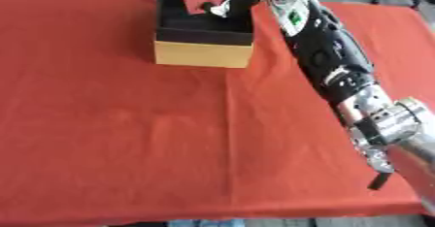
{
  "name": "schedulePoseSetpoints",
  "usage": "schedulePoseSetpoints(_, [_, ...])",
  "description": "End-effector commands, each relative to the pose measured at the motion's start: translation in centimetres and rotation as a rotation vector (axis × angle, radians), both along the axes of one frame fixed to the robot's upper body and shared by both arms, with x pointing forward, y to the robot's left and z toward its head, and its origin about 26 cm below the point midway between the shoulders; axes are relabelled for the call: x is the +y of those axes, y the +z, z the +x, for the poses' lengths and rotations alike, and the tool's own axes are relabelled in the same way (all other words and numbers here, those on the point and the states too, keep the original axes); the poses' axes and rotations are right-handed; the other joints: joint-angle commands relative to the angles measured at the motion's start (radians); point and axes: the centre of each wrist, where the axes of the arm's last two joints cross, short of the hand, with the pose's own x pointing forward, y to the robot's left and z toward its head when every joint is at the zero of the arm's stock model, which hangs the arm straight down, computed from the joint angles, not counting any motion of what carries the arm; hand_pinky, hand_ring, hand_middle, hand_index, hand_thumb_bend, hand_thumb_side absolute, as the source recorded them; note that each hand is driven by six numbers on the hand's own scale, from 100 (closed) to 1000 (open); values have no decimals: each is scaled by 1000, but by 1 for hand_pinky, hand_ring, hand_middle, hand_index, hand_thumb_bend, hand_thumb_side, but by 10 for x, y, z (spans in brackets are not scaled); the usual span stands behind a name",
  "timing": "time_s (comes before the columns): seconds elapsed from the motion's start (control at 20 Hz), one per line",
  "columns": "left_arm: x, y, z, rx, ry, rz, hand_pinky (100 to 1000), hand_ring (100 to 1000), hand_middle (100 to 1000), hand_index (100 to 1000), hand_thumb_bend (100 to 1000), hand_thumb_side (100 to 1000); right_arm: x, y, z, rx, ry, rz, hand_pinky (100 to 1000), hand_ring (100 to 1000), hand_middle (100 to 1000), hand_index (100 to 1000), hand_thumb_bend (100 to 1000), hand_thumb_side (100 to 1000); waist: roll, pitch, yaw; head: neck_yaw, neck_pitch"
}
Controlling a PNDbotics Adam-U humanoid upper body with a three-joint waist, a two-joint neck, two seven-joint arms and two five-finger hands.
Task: Pick up objects on the table and place them in the box.
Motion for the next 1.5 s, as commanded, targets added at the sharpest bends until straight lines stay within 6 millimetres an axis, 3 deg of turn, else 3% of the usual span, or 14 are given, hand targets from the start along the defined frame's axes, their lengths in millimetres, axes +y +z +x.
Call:
schedulePoseSetpoints(0.05, [-2, 11, -3, -35, -13, 10, 808, 882, 837, 923, 100, 318, 1, 19, -1, -47, 6, -59, 873, 901, 872, 942, 467, 164, 6, -16, 0, -4, 6])
schedulePoseSetpoints(0.25, [-1, 10, -3, -35, -10, 9, 808, 882, 837, 923, 100, 318, 0, 19, -3, -59, -1, -103, 886, 919, 915, 962, 500, 215, 7, -15, -2, -3, 6])
schedulePoseSetpoints(0.7, [4, 8, -3, -28, 14, 13, 809, 885, 840, 924, 100, 315, -19, 35, -21, -213, -49, 53, 852, 895, 854, 944, 471, 156, 4, -11, -24, 17, 6])
schedulePoseSetpoints(0.8, [6, 7, -4, -25, 25, 15, 809, 885, 840, 924, 100, 314, -26, 42, -32, -247, -47, 84, 849, 892, 844, 941, 466, 144, 2, -10, -33, 26, 6])
schedulePoseSetpoints(0.85, [7, 7, -4, -25, 29, 16, 809, 885, 840, 924, 100, 314, -28, 45, -38, -257, -40, 103, 847, 889, 842, 940, 382, 266, 1, -9, -36, 30, 6])
schedulePoseSetpoints(0.9, [8, 6, -4, -24, 35, 16, 809, 886, 841, 924, 100, 313, -33, 47, -45, -269, -34, 127, 845, 887, 831, 939, 461, 132, 0, -8, -41, 35, 6])
schedulePoseSetpoints(1.15, [12, 6, -5, -26, 56, 13, 810, 888, 843, 923, 100, 313, -51, 51, -86, -322, -30, 248, 816, 863, 793, 936, 447, 100, 2, -2, -65, 56, 6])
schedulePoseSetpoints(1.5, [15, 6, -6, -29, 76, 9, 811, 891, 847, 921, 100, 313, -61, 37, -132, -378, -79, 483, 770, 839, 755, 932, 431, 100, 5, 6, -94, 81, 6])
